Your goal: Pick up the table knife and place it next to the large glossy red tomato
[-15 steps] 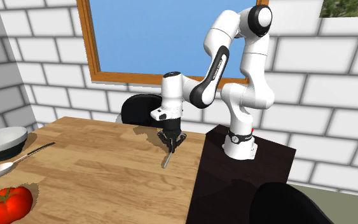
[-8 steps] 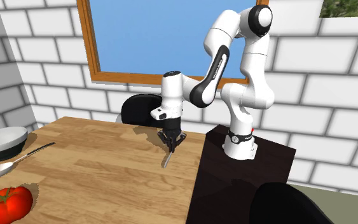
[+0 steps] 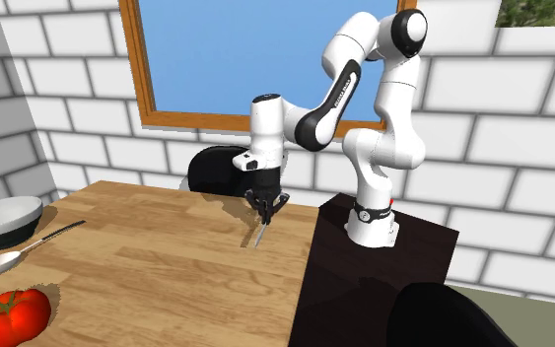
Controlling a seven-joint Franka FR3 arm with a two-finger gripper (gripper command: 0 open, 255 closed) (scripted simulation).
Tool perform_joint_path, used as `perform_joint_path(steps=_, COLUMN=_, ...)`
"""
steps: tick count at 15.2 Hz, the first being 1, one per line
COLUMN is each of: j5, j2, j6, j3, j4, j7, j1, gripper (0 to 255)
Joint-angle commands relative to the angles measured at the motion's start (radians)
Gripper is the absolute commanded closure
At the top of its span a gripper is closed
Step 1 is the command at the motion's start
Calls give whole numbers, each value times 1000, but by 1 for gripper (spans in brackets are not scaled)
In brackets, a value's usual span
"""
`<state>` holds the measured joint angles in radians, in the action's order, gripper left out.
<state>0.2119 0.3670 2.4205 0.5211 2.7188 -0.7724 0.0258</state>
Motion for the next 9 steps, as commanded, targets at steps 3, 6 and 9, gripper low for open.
perform_joint_path(steps=3, j5=7, j2=43, j6=-68, j3=-17, j4=-25, j7=11, j1=-7, gripper=255)
perform_joint_path(steps=6, j5=10, j2=76, j6=-120, j3=-30, j4=-45, j7=18, j1=-12, gripper=255)
perform_joint_path(steps=9, j5=11, j2=105, j6=-170, j3=-42, j4=-67, j7=23, j1=-15, gripper=255)
